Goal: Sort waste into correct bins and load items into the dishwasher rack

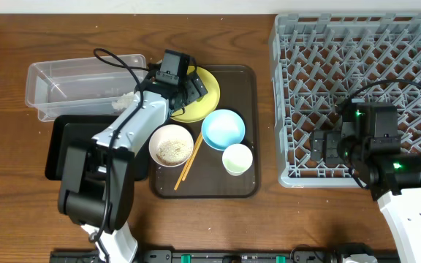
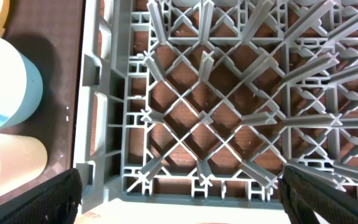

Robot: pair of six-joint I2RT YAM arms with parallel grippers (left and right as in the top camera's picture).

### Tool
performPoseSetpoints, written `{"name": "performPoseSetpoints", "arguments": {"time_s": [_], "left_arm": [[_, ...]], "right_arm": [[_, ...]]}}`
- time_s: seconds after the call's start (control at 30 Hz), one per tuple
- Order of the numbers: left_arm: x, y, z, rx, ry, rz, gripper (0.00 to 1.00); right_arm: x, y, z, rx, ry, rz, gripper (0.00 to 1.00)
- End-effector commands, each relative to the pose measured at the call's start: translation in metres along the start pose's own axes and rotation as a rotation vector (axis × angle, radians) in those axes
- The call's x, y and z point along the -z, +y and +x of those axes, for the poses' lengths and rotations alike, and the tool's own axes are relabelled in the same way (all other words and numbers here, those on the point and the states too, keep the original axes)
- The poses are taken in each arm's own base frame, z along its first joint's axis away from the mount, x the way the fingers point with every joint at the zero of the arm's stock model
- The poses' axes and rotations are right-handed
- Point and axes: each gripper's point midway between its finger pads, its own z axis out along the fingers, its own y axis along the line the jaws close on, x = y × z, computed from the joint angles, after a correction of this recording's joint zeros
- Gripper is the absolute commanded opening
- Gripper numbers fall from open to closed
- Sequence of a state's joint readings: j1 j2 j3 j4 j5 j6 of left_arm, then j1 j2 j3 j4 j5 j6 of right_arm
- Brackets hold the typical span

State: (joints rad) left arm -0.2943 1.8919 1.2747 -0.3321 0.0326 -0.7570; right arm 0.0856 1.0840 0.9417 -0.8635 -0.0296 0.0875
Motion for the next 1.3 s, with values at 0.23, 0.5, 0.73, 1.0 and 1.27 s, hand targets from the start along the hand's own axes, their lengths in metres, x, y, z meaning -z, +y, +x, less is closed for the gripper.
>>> {"name": "performPoseSetpoints", "arguments": {"time_s": [0.23,0.5,0.73,1.0,1.27], "left_arm": [[-0.036,0.020,0.002,0.054,-0.012,-0.073,0.84],[-0.053,0.021,0.002,0.055,-0.021,-0.064,0.79],[-0.054,0.010,-0.008,0.059,-0.061,-0.019,0.70],[-0.053,0.015,-0.012,0.059,-0.091,-0.047,0.51],[-0.053,0.016,-0.012,0.056,-0.090,-0.048,0.12]], "right_arm": [[0.006,-0.004,-0.007,-0.025,-0.022,0.009,0.99],[0.006,-0.004,-0.007,-0.025,-0.020,0.010,0.99],[0.006,-0.004,-0.005,-0.025,-0.015,0.010,0.99],[0.006,-0.004,-0.005,-0.025,-0.015,0.010,0.99],[0.006,-0.004,-0.005,-0.025,-0.015,0.010,0.99]]}}
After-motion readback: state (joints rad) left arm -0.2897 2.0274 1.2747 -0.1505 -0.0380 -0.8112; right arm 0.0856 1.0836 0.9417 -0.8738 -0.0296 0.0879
